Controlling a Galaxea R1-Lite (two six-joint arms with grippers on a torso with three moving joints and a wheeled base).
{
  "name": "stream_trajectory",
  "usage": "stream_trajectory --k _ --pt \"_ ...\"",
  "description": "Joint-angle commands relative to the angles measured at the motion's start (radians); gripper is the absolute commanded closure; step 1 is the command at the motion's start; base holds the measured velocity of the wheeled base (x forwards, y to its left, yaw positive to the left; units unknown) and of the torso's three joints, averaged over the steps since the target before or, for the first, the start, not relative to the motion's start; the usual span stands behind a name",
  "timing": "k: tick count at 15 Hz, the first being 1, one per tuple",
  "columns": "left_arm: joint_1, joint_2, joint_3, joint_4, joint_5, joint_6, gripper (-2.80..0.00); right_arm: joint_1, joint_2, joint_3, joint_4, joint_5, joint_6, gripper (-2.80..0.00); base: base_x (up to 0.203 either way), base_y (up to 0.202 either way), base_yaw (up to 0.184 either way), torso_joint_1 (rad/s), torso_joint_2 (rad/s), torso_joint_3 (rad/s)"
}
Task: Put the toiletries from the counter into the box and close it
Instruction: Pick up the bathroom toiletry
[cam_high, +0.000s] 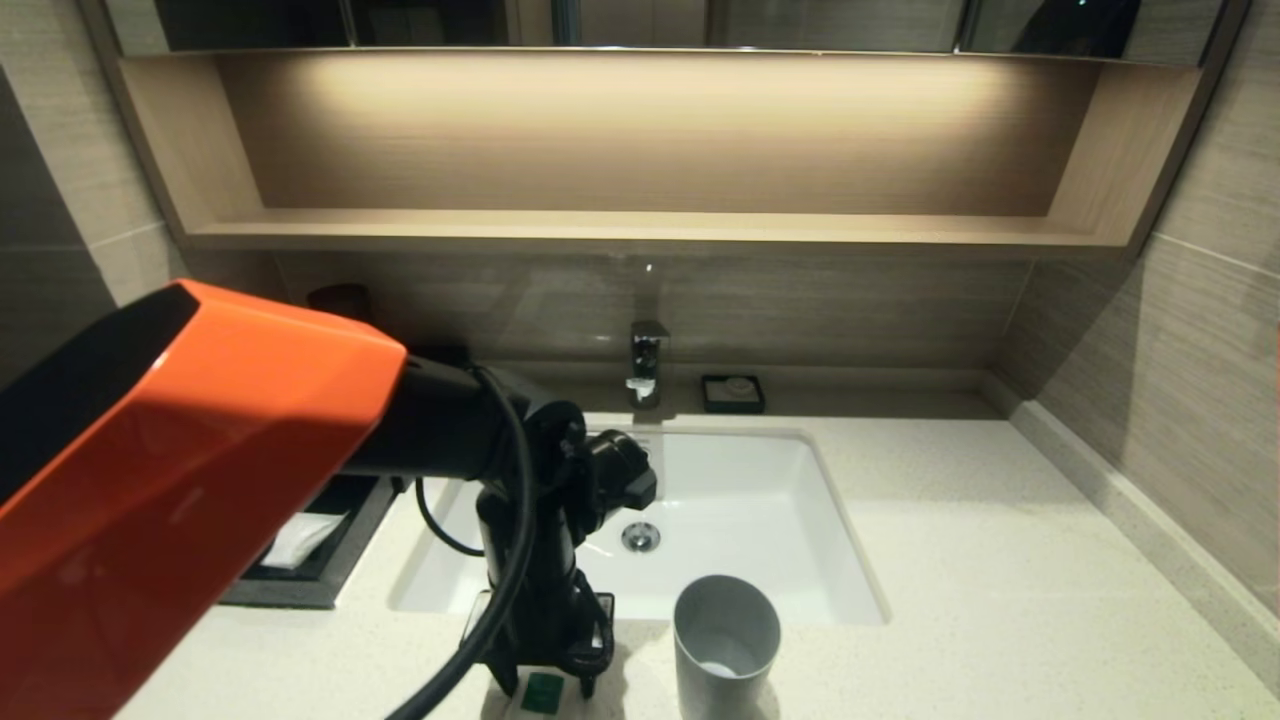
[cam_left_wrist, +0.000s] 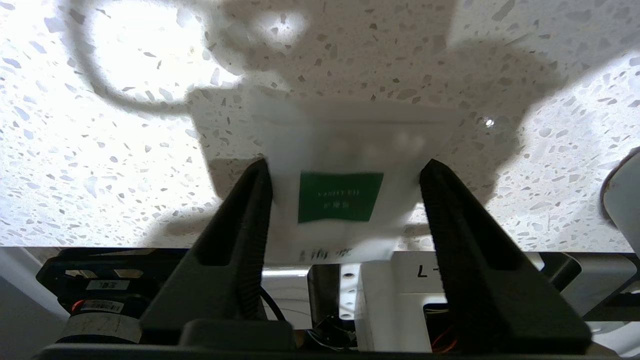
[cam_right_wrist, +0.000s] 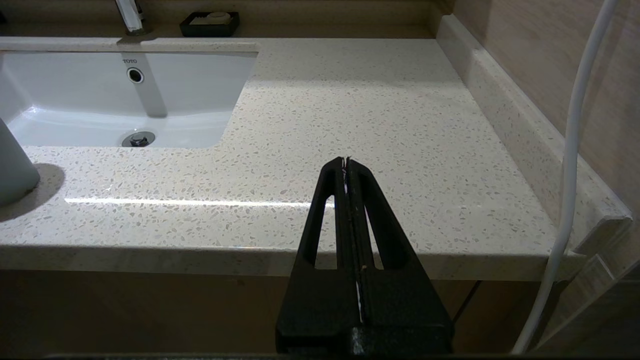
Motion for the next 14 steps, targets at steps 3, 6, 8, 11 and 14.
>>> stream_trajectory --k 3,6,8,11,14 --pt "0.0 0.001 0.0 0.007 0.002 -0.004 0.0 0.0 0.0 0.0 0.0 0.0 0.0 0.0 0.0 0.0 0.0 0.0 0.0 0.0" --pt "0.0 0.001 0.0 0.007 0.002 -0.004 0.0 0.0 0.0 0.002 0.0 0.0 0.0 0.0 0.0 0.0 0.0 0.0 0.0 0.0" --pt "0.0 -0.002 0.0 0.007 0.0 -0.004 0.0 0.0 -0.001 0.0 0.0 0.0 0.0 0.0 0.0 0.0 0.0 0.0 0.0 0.0" --pt "0.002 -0.011 -0.006 0.007 -0.003 -0.006 0.0 0.0 0.0 0.001 0.0 0.0 0.0 0.0 0.0 0.0 0.0 0.0 0.0 0.0" --pt "0.01 -0.049 -0.01 0.01 -0.001 -0.007 0.0 0.0 0.0 0.002 0.0 0.0 0.0 0.0 0.0 0.0 0.0 0.0 0.0 0.0"
